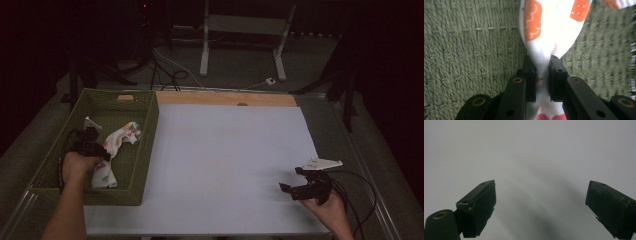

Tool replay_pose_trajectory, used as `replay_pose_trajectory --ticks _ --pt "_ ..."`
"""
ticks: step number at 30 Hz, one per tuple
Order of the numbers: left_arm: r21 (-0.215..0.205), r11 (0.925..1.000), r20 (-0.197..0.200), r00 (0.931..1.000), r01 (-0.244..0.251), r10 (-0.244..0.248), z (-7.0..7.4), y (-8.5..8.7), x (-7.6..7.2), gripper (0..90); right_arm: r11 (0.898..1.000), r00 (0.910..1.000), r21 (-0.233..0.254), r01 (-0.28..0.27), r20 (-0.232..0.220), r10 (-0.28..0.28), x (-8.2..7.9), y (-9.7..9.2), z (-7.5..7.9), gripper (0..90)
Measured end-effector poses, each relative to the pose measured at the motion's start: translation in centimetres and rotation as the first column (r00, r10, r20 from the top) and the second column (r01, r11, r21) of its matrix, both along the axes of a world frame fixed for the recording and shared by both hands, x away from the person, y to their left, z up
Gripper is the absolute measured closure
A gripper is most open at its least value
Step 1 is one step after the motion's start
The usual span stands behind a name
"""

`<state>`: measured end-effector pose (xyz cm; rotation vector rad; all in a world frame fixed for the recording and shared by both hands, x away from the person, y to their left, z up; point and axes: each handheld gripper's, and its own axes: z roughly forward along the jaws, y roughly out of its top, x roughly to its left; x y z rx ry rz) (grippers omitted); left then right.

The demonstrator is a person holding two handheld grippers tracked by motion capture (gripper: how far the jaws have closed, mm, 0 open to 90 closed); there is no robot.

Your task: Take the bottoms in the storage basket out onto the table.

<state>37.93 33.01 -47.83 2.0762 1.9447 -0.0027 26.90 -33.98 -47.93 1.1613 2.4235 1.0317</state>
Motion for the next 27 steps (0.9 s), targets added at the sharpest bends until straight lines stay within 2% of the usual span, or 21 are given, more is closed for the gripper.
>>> replay_pose_trajectory --ticks 3,4,5,10,12,14,15,18,20,21,22,23,24,27 --pt "-0.046 0.9989 0.035 0.9994 0.001 0.001 0.7 0.0 -0.1 79.4 1.000 0.9999 0.004 0.015 -0.008 -0.015 0.0 -0.1 0.0 9.5" --pt "-0.046 0.9989 0.035 0.9994 0.001 0.001 0.7 0.0 -0.1 79.5 1.000 0.9999 0.004 0.015 -0.008 -0.015 0.0 -0.1 0.0 9.5" --pt "-0.087 0.9962 0.060 0.9982 0.000 0.005 1.2 0.0 -0.2 79.6 1.000 0.9999 -0.001 0.014 -0.004 -0.014 0.0 -0.3 0.0 9.5" --pt "-0.126 0.9920 0.096 0.9954 0.008 0.004 2.3 -0.2 -0.2 80.0 1.000 0.9998 0.002 0.021 -0.002 -0.021 0.0 -0.5 0.0 9.5" --pt "-0.176 0.9842 0.130 0.9915 0.017 0.006 3.2 -0.4 -0.3 80.0 1.000 0.9997 -0.001 0.024 -0.002 -0.024 0.0 -0.5 0.1 9.5" --pt "-0.192 0.9812 0.141 0.9899 0.018 0.010 3.4 -0.4 -0.3 80.2 1.000 0.9997 0.001 0.023 -0.001 -0.023 0.0 -0.5 0.1 9.5" --pt "-0.221 0.9750 0.157 0.9876 0.025 0.010 3.9 -0.5 -0.4 80.2 1.000 0.9997 0.001 0.023 0.000 -0.023 0.0 -0.5 0.1 9.5" --pt "-0.272 0.9621 0.184 0.9825 0.024 0.028 4.6 -0.6 -0.6 80.2 1.000 0.9997 -0.002 0.026 0.002 -0.026 0.0 -0.6 0.1 9.5" --pt "-0.280 0.9597 0.191 0.9812 0.029 0.026 4.9 -0.6 -0.6 80.3 1.000 0.9997 -0.001 0.024 0.002 -0.024 0.0 -0.6 0.1 9.5" --pt "-0.292 0.9559 0.202 0.9791 0.032 0.029 5.4 -0.6 -0.6 80.3 1.000 0.9997 -0.003 0.026 0.000 -0.026 0.1 -0.6 0.1 9.5" --pt "-0.292 0.9559 0.202 0.9791 0.032 0.029 5.4 -0.6 -0.6 80.3 1.000 0.9997 -0.003 0.026 0.000 -0.026 0.1 -0.6 0.1 9.5" --pt "-0.318 0.9477 0.214 0.9760 0.030 0.041 5.8 -0.5 -0.7 80.3 1.000 0.9996 0.000 0.027 -0.001 -0.027 0.1 -0.6 0.1 9.5" --pt "-0.328 0.9443 0.219 0.9747 0.029 0.046 6.0 -0.4 -0.7 80.4 1.000 0.9996 0.004 0.029 -0.001 -0.029 0.1 -0.5 0.1 9.5" --pt "-0.343 0.9390 0.233 0.9710 0.030 0.054 6.5 -0.4 -0.7 80.5 1.000 0.9996 0.000 0.028 0.002 -0.028 0.2 -0.6 0.1 9.5"
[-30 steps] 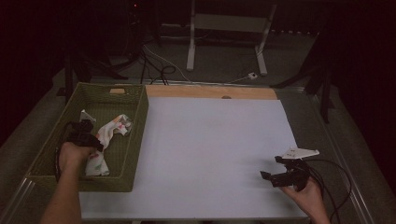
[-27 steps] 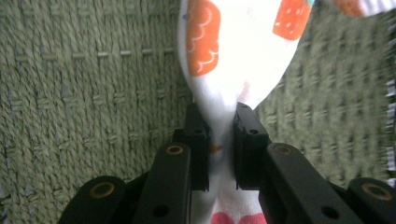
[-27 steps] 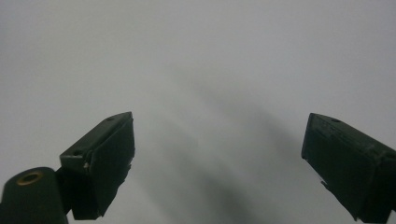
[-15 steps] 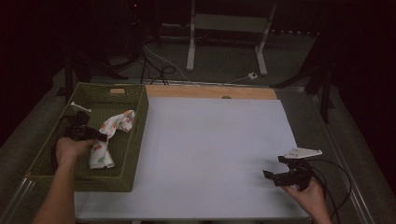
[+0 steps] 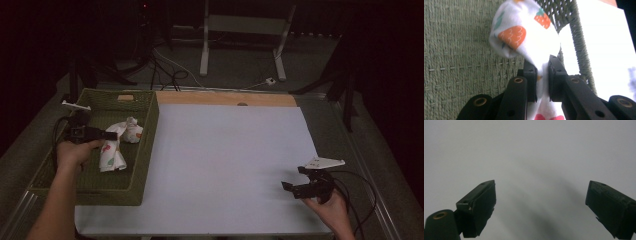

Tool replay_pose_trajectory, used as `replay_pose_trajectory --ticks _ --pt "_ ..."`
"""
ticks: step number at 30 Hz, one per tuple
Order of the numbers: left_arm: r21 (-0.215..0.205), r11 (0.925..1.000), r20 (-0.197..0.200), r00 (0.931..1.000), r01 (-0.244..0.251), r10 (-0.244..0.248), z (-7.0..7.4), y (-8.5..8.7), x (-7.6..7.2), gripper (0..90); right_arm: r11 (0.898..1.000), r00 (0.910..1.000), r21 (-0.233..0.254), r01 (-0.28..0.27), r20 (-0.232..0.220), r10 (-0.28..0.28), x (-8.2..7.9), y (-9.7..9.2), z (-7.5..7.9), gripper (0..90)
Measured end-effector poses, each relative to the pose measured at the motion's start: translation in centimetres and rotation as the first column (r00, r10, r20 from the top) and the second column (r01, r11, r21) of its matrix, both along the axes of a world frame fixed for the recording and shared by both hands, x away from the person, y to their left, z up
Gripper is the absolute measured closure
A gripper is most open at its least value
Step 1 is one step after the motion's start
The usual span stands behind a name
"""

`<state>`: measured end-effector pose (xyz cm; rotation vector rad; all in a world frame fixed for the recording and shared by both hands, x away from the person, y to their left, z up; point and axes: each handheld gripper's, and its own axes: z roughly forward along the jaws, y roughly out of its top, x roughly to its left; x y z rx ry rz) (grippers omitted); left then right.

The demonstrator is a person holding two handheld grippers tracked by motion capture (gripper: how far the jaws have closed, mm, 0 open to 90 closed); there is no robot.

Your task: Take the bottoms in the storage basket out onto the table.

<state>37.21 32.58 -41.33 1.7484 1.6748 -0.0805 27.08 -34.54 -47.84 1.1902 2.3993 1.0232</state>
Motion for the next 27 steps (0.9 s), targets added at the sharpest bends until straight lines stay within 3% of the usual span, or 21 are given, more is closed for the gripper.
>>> replay_pose_trajectory --ticks 13,27 --pt "-0.053 0.9985 0.059 0.9982 0.009 -0.006 2.1 -0.5 -0.1 80.6 1.000 1.0000 0.001 -0.001 0.003 0.001 0.2 0.1 0.1 9.5" --pt "-0.069 0.9972 0.135 0.9908 0.027 -0.018 6.6 -0.9 -0.5 80.7 1.000 1.0000 -0.001 -0.007 0.002 0.007 0.5 0.2 0.0 9.5"
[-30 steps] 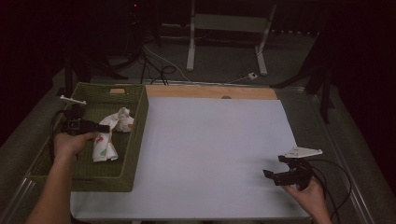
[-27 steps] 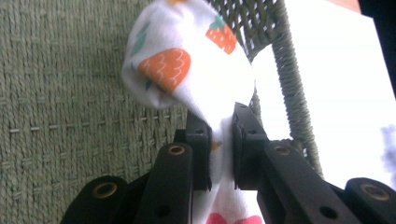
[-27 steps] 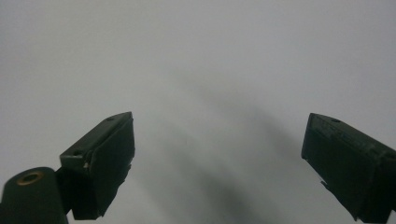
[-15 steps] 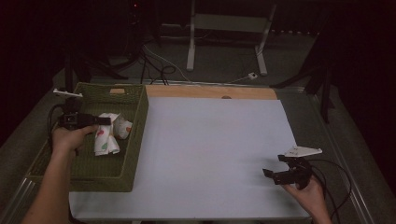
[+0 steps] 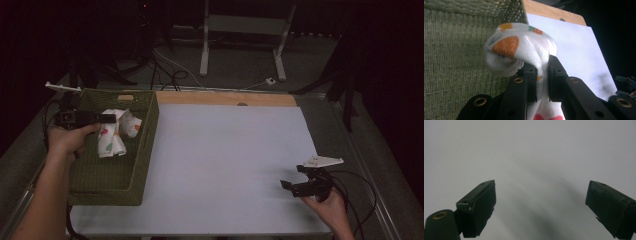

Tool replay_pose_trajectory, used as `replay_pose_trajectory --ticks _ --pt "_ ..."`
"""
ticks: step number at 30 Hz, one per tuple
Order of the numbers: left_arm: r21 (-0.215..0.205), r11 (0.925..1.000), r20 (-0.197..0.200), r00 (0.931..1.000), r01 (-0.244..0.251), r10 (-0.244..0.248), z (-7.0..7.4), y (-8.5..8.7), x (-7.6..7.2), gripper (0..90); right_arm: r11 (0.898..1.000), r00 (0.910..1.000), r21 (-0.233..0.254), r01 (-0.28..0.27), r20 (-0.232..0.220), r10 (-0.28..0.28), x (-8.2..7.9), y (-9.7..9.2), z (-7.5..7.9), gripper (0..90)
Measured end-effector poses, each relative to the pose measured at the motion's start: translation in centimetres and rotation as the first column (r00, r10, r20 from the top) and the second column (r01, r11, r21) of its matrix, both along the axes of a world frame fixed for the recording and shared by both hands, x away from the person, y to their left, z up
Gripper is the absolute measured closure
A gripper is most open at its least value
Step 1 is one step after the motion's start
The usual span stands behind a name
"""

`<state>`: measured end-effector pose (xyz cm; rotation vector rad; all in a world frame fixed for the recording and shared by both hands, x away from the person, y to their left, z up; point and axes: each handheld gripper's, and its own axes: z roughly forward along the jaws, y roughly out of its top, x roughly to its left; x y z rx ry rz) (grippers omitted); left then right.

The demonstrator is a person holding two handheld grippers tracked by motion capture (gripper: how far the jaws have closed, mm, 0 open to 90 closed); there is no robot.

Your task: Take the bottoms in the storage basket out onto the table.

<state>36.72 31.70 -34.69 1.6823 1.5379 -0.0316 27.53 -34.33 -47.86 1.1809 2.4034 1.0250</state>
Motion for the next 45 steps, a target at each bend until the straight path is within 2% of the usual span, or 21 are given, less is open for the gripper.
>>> replay_pose_trajectory --ticks 5,6,7,8,9,10,13,18,19,20,23,26,29,34,35,38,39,40,41,42,45 --pt "0.017 0.9997 0.030 0.9994 0.014 -0.015 2.5 -0.6 -0.1 80.8 1.000 1.0000 -0.005 -0.004 -0.001 0.004 0.1 0.1 -0.1 9.5" --pt "0.017 0.9997 0.030 0.9994 0.014 -0.015 2.5 -0.6 -0.1 80.8 1.000 1.0000 -0.005 -0.004 -0.001 0.004 0.1 0.1 -0.1 9.5" --pt "0.022 0.9996 0.041 0.9990 0.018 -0.019 3.4 -1.0 -0.1 80.8 1.000 1.0000 -0.004 0.001 -0.001 -0.001 0.1 0.1 0.0 9.5" --pt "0.022 0.9996 0.041 0.9990 0.018 -0.019 3.4 -1.0 -0.1 80.8 1.000 1.0000 -0.002 0.001 -0.001 -0.001 0.1 0.1 -0.1 9.5" --pt "0.027 0.9992 0.054 0.9980 0.030 -0.032 4.3 -1.4 0.0 80.8 1.000 1.0000 0.001 0.003 -0.002 -0.003 0.1 0.0 -0.1 9.5" --pt "0.027 0.9992 0.054 0.9980 0.030 -0.032 4.3 -1.4 0.0 80.8 1.000 1.0000 0.001 0.003 -0.002 -0.003 0.1 0.0 -0.1 9.5" --pt "0.028 0.9979 0.075 0.9953 0.058 -0.060 5.7 -2.7 0.2 80.8 1.000 0.9999 0.006 0.011 -0.003 -0.011 0.1 0.0 0.0 9.5" --pt "0.029 0.9956 0.089 0.9918 0.089 -0.091 6.6 -4.5 0.6 80.7 1.000 0.9999 0.010 0.014 0.001 -0.014 0.1 -0.2 0.1 9.5" --pt "0.028 0.9939 0.095 0.9896 0.107 -0.109 6.8 -5.6 0.8 80.8 1.000 0.9999 0.010 0.012 0.001 -0.012 0.1 -0.3 0.1 9.5" --pt "0.028 0.9939 0.095 0.9896 0.107 -0.109 6.8 -5.6 0.8 80.8 1.000 0.9999 0.012 0.012 0.001 -0.012 0.1 -0.3 0.1 9.5" --pt "0.027 0.9891 0.096 0.9845 0.145 -0.147 6.8 -7.9 1.3 80.8 1.000 0.9999 0.011 0.012 0.002 -0.012 0.1 -0.3 0.1 9.5" --pt "0.024 0.9865 0.092 0.9823 0.162 -0.163 6.4 -9.0 1.6 80.7 1.000 0.9999 0.011 0.013 0.003 -0.013 0.1 -0.4 0.1 9.5" --pt "0.029 0.9820 0.089 0.9781 0.187 -0.189 5.6 -11.1 2.1 80.7 1.000 0.9997 0.016 0.023 0.004 -0.023 0.0 -0.5 0.2 9.5" --pt "0.029 0.9773 0.089 0.9733 0.210 -0.212 4.8 -13.1 2.4 80.7 1.000 0.9997 0.018 0.025 0.006 -0.025 0.0 -0.8 0.3 9.5" --pt "0.030 0.9736 0.078 0.9706 0.226 -0.228 4.5 -14.2 2.6 80.7 0.999 0.9996 0.018 0.027 0.008 -0.027 0.0 -0.8 0.3 9.5" --pt "0.029 0.9699 0.070 0.9674 0.242 -0.243 4.1 -15.3 2.8 80.7 1.000 0.9997 0.015 0.023 0.007 -0.023 0.0 -0.8 0.3 9.5" --pt "0.032 0.9671 0.063 0.9652 0.252 -0.254 3.6 -16.5 3.0 80.7 1.000 0.9997 0.014 0.021 0.007 -0.022 0.1 -0.7 0.2 9.5" --pt "0.032 0.9671 0.063 0.9652 0.252 -0.254 3.6 -16.5 3.0 80.7 1.000 0.9997 0.014 0.021 0.007 -0.022 0.1 -0.7 0.2 9.5" --pt "0.030 0.9644 0.058 0.9627 0.263 -0.264 3.1 -17.6 3.2 80.7 1.000 0.9997 0.014 0.022 0.007 -0.022 0.1 -0.7 0.2 9.5" --pt "0.030 0.9644 0.058 0.9627 0.263 -0.264 3.1 -17.6 3.2 80.7 1.000 0.9997 0.013 0.021 0.008 -0.021 0.1 -0.7 0.3 9.5" --pt "0.036 0.9616 0.048 0.9606 0.272 -0.274 2.3 -19.4 3.6 80.7 1.000 0.9997 0.016 0.022 0.008 -0.022 0.1 -0.8 0.3 9.5"
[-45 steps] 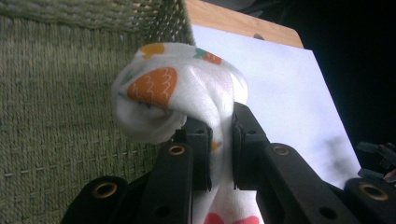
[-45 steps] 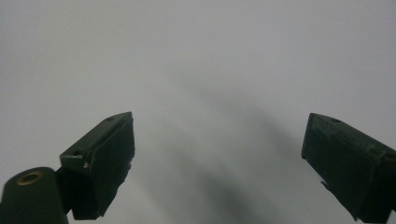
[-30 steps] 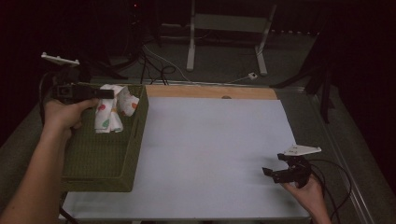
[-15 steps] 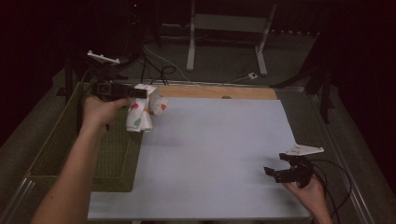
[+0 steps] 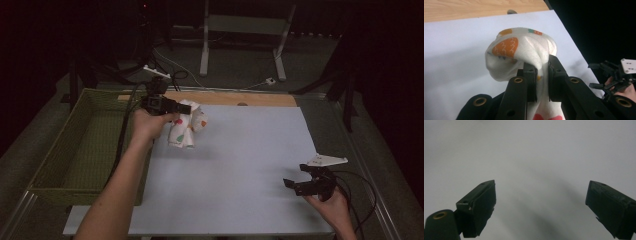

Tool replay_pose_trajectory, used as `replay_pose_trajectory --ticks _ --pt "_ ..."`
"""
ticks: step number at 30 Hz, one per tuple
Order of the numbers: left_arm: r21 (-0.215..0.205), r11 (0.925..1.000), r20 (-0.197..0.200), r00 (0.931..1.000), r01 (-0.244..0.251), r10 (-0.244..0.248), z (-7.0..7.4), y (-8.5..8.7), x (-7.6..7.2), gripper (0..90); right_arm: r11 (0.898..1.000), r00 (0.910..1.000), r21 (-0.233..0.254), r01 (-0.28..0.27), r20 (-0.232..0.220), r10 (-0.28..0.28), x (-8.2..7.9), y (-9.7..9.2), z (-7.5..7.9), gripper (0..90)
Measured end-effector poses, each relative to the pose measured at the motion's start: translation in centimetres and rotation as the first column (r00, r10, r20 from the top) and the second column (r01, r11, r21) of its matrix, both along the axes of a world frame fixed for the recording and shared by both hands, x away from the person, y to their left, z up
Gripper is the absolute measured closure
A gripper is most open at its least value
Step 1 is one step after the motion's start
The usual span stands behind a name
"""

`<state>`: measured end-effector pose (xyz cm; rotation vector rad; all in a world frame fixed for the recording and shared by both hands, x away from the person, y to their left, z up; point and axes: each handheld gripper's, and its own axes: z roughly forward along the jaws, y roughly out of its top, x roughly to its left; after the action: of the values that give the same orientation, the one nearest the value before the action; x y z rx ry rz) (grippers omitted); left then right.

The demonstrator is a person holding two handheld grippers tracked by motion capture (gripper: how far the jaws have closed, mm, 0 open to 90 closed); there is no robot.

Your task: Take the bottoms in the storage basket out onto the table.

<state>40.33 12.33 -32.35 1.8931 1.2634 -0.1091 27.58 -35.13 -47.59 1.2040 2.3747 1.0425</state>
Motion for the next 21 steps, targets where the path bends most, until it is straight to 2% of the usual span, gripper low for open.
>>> replay_pose_trajectory --ticks 2,3,4,5,6,7,8,9,10,11,12,13,16,21 --pt "0.014 0.9999 -0.010 0.9999 0.006 -0.006 -0.7 -1.4 0.4 80.6 1.000 1.0000 0.000 0.003 0.000 -0.003 0.0 -0.1 0.0 9.5" --pt "0.014 0.9999 -0.010 0.9999 0.006 -0.006 -0.7 -1.4 0.4 80.6 1.000 1.0000 0.000 0.003 0.000 -0.003 0.0 -0.1 0.0 9.5" --pt "0.014 0.9999 -0.019 0.9998 0.003 -0.003 -1.2 -2.5 0.8 80.6 1.000 1.0000 0.001 0.003 0.000 -0.003 0.0 -0.1 0.0 9.5" --pt "0.014 0.9999 -0.019 0.9998 0.003 -0.003 -1.2 -2.5 0.8 80.6 1.000 1.0000 0.001 0.003 0.000 -0.003 0.0 -0.1 0.0 9.5" --pt "0.020 0.9997 -0.028 0.9996 0.010 -0.009 -1.9 -3.6 1.1 80.6 1.000 1.0000 -0.001 -0.001 0.002 0.001 0.0 -0.2 0.0 9.5" --pt "0.020 0.9997 -0.028 0.9996 0.010 -0.009 -1.9 -3.6 1.1 80.5 1.000 1.0000 -0.001 -0.001 0.002 0.001 0.0 -0.2 0.0 9.5" --pt "0.022 0.9996 -0.035 0.9993 0.015 -0.014 -2.7 -4.8 1.3 80.5 1.000 1.0000 0.001 -0.001 0.004 0.001 0.0 -0.2 0.0 9.5" --pt "0.022 0.9996 -0.035 0.9993 0.015 -0.014 -2.7 -4.8 1.3 80.5 1.000 1.0000 0.001 -0.001 0.004 0.001 0.0 -0.2 0.0 9.5" --pt "0.025 0.9995 -0.042 0.9990 0.016 -0.015 -3.4 -5.9 1.5 80.5 1.000 1.0000 0.003 0.000 0.004 0.000 0.0 -0.2 0.0 9.5" --pt "0.025 0.9995 -0.042 0.9990 0.016 -0.015 -3.4 -5.9 1.5 80.5 1.000 1.0000 0.003 0.000 0.004 0.000 0.0 -0.2 0.0 9.5" --pt "0.029 0.9993 -0.050 0.9985 0.022 -0.020 -4.1 -7.1 1.7 80.5 1.000 1.0000 0.001 -0.002 0.004 0.002 -0.1 -0.2 0.0 9.5" --pt "0.029 0.9993 -0.050 0.9985 0.022 -0.020 -4.1 -7.1 1.7 80.4 1.000 1.0000 0.001 -0.002 0.004 0.002 -0.1 -0.2 0.0 9.5" --pt "0.025 0.9992 -0.078 0.9965 0.031 -0.029 -6.0 -9.0 1.7 80.4 1.000 1.0000 0.000 -0.008 0.003 0.008 -0.1 -0.3 0.0 9.5" --pt "0.018 0.9974 -0.135 0.9886 0.070 -0.067 -9.1 -10.8 1.1 80.0 1.000 1.0000 0.000 -0.009 0.001 0.009 -0.1 -0.3 0.0 9.5"
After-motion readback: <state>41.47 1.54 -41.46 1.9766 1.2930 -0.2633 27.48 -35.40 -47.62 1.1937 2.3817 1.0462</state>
